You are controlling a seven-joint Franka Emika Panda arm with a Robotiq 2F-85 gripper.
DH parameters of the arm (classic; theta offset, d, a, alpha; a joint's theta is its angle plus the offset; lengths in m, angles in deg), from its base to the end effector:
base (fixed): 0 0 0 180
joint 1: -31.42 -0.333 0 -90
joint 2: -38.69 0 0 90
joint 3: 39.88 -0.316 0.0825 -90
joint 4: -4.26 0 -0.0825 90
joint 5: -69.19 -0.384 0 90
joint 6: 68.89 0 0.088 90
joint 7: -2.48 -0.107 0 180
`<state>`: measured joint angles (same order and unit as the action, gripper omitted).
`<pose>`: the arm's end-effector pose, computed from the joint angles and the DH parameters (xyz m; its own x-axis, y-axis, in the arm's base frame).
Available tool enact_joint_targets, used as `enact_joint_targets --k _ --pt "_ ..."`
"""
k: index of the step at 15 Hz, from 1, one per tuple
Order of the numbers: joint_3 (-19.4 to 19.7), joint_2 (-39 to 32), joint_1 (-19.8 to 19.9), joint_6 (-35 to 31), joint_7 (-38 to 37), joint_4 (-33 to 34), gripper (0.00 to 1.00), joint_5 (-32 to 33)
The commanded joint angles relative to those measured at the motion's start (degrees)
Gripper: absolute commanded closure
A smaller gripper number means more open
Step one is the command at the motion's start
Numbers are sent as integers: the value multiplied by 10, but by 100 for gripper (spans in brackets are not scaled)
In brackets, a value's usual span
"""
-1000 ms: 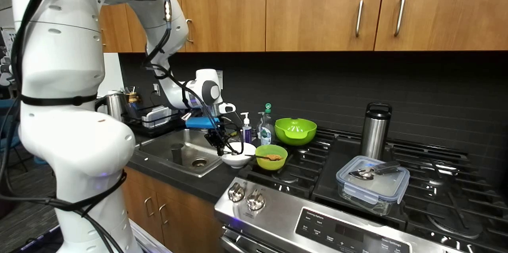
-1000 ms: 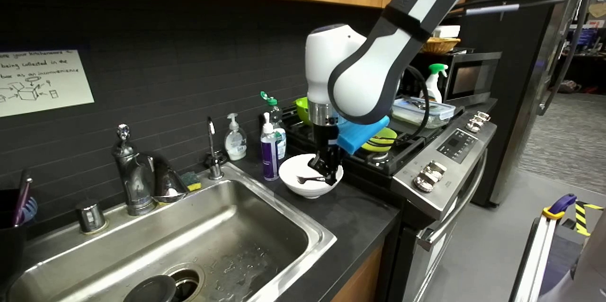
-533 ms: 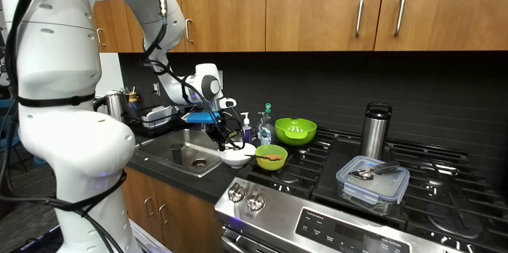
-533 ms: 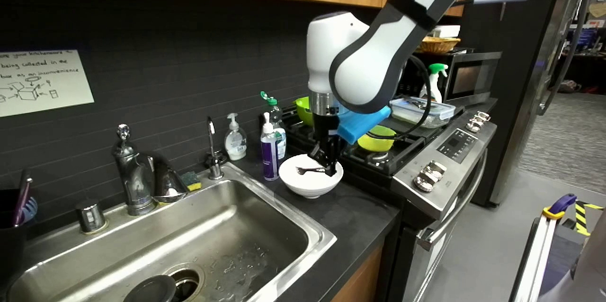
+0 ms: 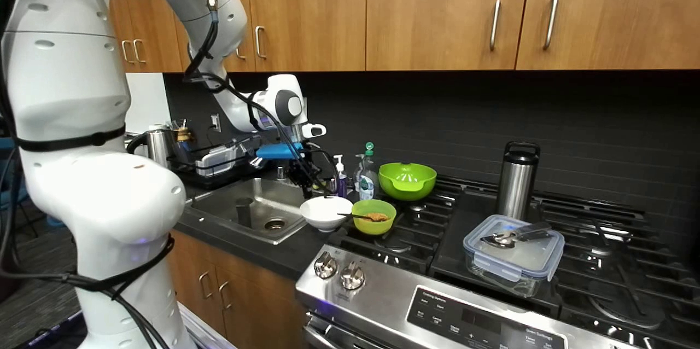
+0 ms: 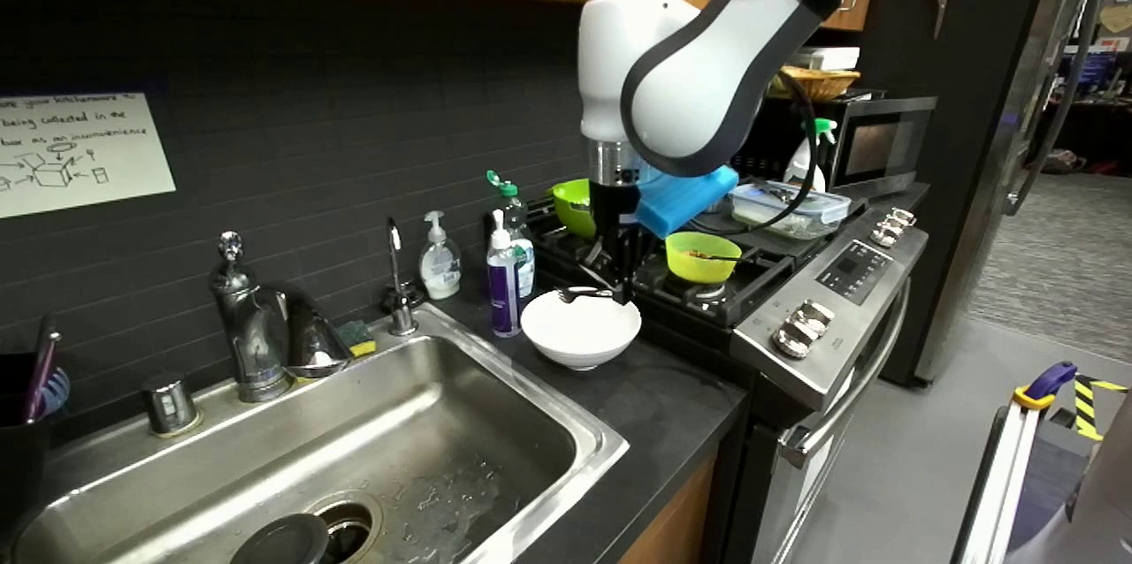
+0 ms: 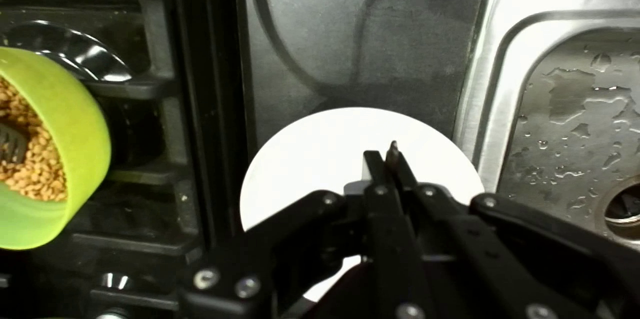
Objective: Lift the folk from the white bowl and place it in the bigger green bowl
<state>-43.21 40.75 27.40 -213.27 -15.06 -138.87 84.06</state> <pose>0.4662 0.0624 0.3029 0.9955 0.0354 0.0875 0.0226 -0.9894 0.1436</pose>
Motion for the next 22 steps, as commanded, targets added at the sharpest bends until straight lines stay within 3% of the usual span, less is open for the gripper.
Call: enact_joint_targets --k 1,11,22 --pt "-2 37 7 27 3 -5 99 3" --pt "1 85 16 68 39 4 99 -19" --pt "17 119 56 92 97 8 99 -6"
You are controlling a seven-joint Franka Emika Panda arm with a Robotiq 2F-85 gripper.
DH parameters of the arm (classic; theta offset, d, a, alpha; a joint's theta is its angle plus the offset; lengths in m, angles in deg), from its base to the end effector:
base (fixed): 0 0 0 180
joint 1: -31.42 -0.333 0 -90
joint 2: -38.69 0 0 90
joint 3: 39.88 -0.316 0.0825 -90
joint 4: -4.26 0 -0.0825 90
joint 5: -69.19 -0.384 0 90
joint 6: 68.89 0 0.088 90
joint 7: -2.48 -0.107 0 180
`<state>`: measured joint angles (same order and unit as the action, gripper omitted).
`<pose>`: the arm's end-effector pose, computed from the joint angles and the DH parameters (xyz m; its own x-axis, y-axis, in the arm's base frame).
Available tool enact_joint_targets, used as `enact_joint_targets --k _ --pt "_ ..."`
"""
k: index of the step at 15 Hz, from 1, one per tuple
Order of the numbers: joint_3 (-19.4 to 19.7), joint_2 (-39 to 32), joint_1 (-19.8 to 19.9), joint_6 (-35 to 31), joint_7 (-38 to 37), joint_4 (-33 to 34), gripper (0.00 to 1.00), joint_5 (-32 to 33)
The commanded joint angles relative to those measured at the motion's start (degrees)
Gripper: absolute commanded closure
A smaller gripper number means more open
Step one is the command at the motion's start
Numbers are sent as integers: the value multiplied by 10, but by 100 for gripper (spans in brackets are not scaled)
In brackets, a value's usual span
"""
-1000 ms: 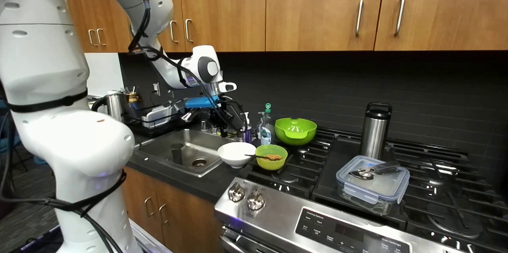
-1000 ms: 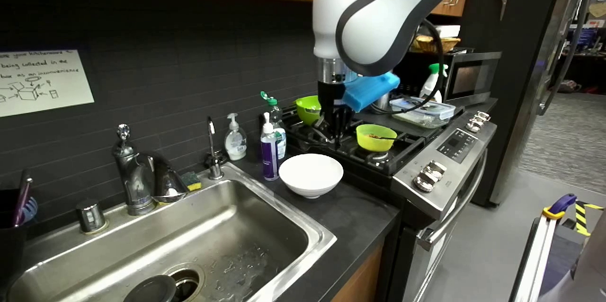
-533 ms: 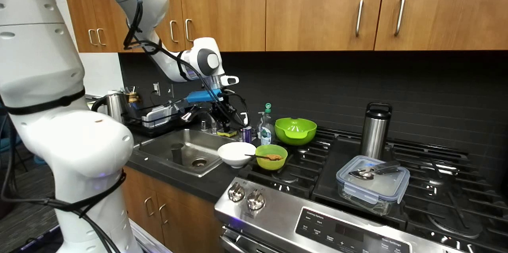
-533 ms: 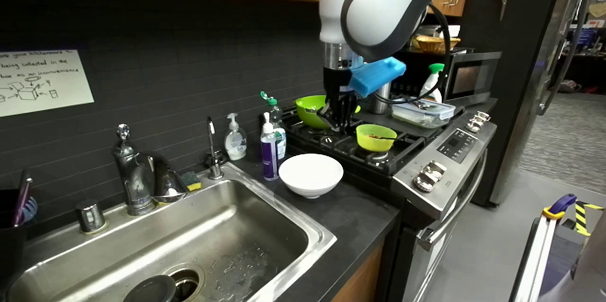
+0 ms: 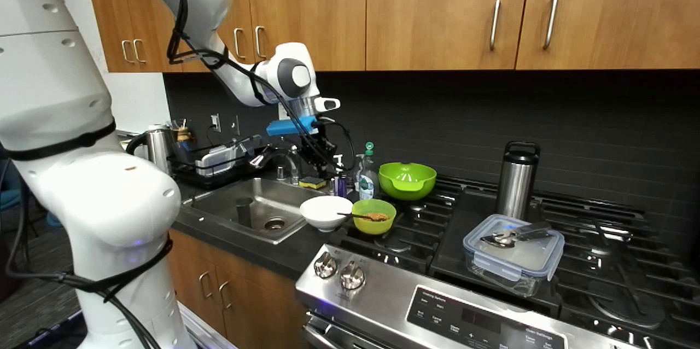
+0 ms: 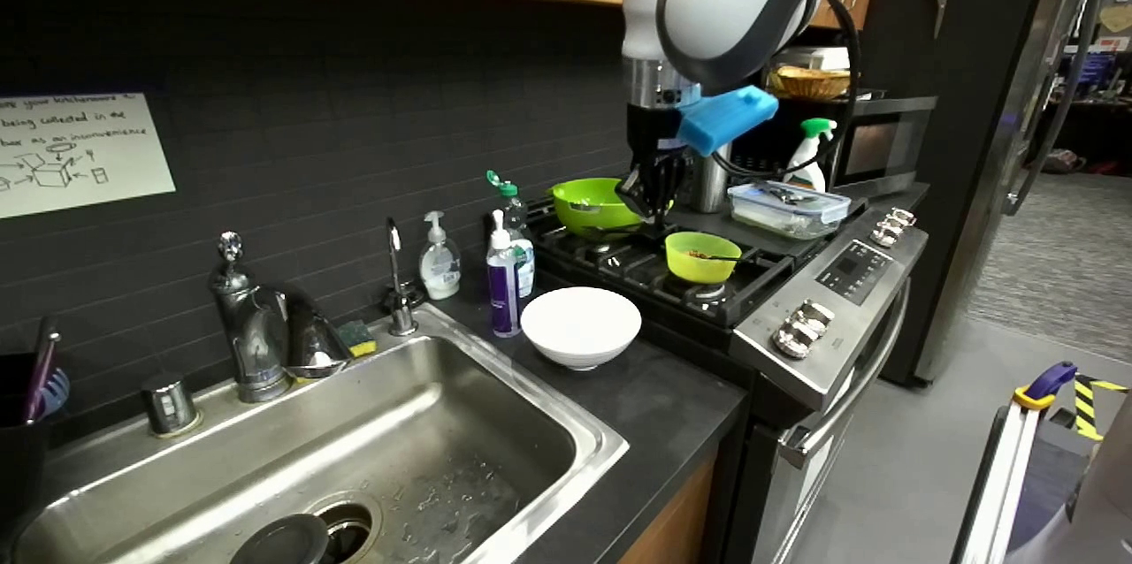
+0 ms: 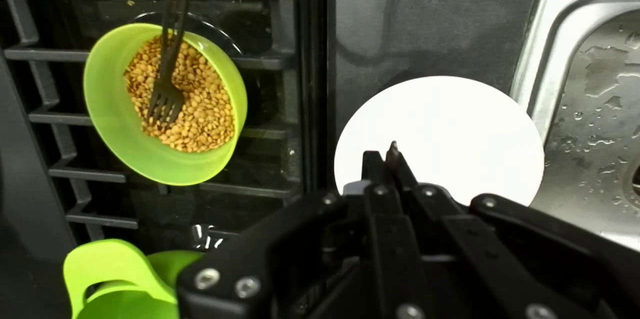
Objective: Lift the folk from the white bowl and place it in the bigger green bowl
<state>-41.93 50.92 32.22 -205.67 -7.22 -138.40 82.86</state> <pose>0.4589 0.0078 0.3766 0.9919 0.0278 0.1237 0.0066 -0.9856 0.1688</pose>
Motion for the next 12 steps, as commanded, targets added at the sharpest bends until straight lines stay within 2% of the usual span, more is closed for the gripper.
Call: enact_joint_targets --k 1,12 --pt "5 20 9 17 22 5 99 7" --pt "26 21 35 13 59 41 99 17"
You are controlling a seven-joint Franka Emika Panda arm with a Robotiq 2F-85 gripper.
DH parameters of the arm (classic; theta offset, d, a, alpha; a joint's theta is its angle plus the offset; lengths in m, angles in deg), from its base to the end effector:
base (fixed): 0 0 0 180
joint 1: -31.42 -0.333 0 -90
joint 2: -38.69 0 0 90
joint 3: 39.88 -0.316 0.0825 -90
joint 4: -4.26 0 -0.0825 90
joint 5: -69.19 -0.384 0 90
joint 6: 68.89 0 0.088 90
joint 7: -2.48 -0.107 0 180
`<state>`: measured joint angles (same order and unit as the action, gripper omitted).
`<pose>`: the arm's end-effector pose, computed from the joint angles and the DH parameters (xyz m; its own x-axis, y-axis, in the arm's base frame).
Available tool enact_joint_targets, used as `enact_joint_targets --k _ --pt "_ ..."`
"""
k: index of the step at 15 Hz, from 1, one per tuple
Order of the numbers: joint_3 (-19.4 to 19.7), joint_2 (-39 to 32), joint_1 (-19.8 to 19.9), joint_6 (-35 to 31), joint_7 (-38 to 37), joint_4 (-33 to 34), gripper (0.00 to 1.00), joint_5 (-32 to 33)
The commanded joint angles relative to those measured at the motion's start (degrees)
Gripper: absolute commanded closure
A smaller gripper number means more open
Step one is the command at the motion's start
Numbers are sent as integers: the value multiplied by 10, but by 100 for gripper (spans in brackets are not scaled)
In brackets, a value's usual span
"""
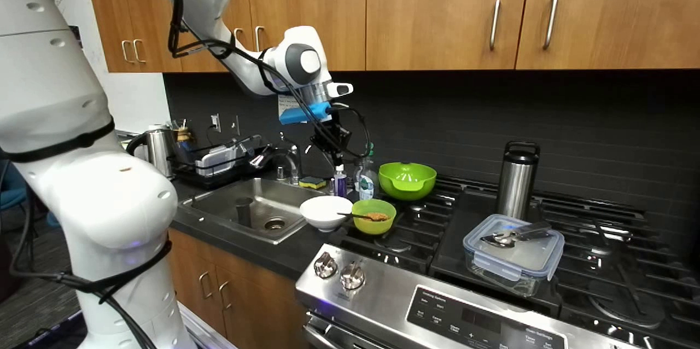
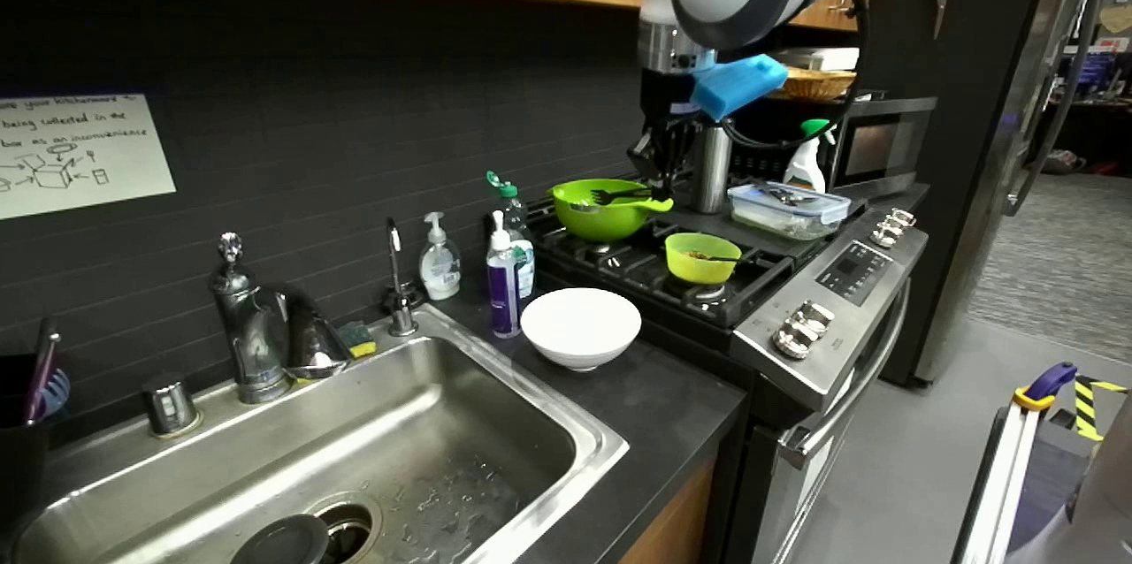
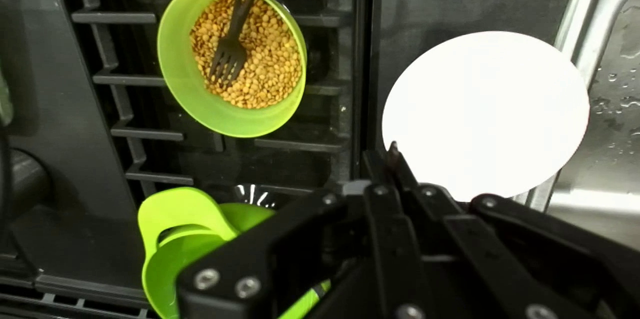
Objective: Lift the folk from the white bowl and place it in the bigger green bowl
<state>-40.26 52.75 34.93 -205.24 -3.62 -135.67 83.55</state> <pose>0.4681 -0.0281 0.4125 0.9827 0.0220 0.1839 -0.0125 -0.9828 0.1840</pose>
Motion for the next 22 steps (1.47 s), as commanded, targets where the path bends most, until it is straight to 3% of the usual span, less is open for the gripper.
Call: enact_joint_targets --k 1,9,22 --pt "12 1 10 6 29 17 99 12" --pt "38 -23 26 -13 92 46 99 32" --pt "82 -97 47 -129 209 81 99 73"
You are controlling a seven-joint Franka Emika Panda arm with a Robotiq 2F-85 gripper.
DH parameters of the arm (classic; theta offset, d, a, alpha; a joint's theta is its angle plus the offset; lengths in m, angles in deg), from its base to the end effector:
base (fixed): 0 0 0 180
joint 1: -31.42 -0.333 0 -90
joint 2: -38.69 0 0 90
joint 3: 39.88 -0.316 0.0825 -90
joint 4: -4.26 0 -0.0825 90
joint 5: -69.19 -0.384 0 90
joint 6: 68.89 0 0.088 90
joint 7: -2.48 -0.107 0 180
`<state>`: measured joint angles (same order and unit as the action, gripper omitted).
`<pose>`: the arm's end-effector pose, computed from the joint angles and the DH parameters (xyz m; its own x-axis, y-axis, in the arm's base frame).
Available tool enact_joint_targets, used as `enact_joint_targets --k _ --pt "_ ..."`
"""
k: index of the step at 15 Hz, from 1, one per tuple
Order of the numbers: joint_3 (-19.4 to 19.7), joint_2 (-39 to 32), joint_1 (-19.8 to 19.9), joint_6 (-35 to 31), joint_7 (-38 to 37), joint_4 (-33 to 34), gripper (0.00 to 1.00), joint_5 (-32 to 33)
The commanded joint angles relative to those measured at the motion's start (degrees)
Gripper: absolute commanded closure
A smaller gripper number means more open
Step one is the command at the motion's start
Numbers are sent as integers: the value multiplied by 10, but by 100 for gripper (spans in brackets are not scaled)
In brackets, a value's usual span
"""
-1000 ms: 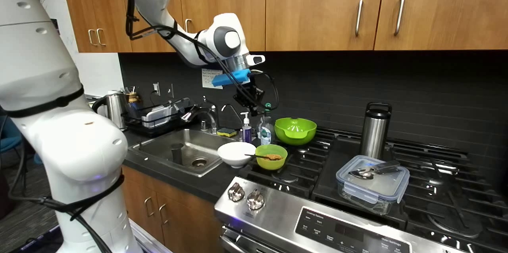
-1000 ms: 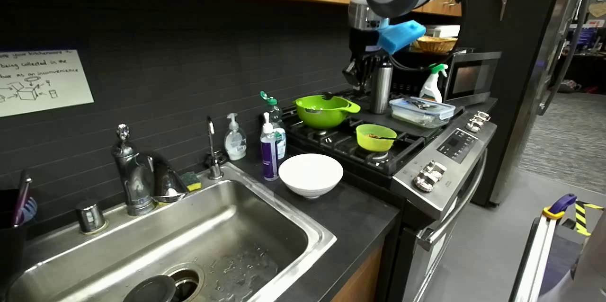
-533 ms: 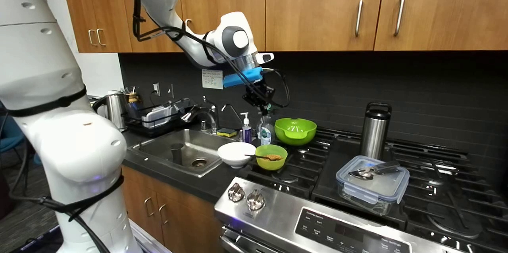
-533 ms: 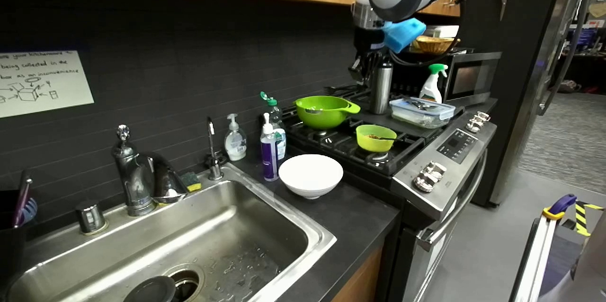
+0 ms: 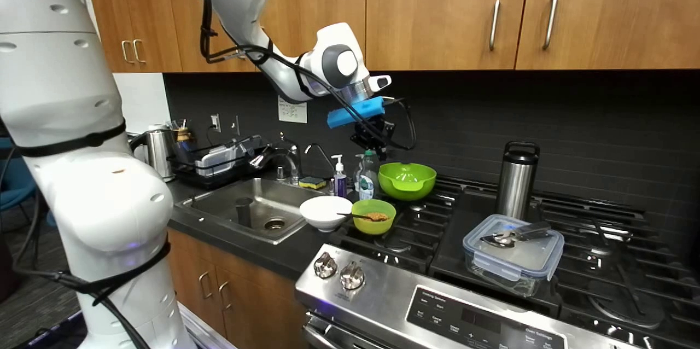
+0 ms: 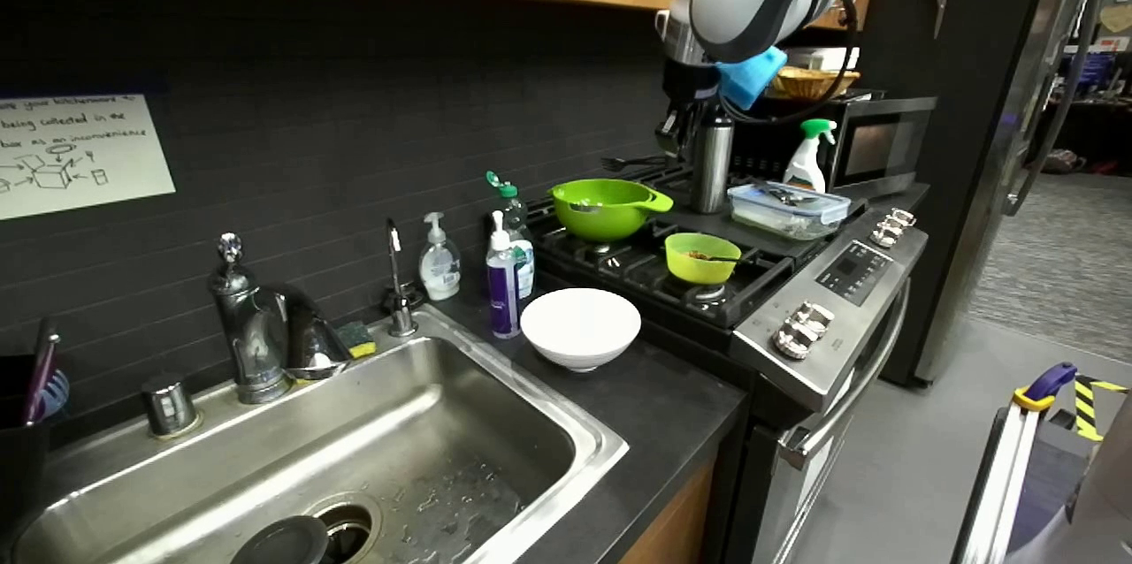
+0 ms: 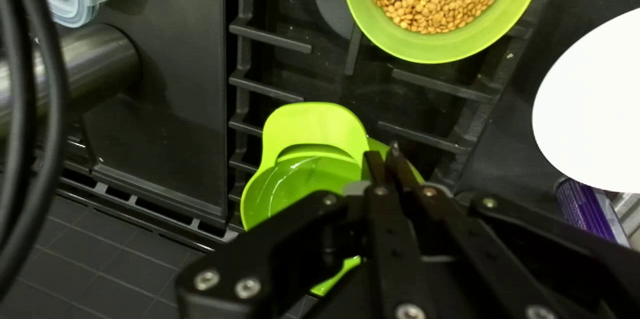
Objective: Lift the folk from the white bowl and place it in the bigger green bowl
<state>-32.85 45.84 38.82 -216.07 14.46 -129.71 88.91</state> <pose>0.5034 -0.1249 0.4219 0.9364 0.2442 0.2521 0.1593 -0.9357 0.3147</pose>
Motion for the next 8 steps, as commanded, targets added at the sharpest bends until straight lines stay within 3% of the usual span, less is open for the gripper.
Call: enact_joint_targets --k 1,8 --pt "10 -35 10 -27 36 25 99 24" --pt "20 -86 14 -75 80 44 99 44"
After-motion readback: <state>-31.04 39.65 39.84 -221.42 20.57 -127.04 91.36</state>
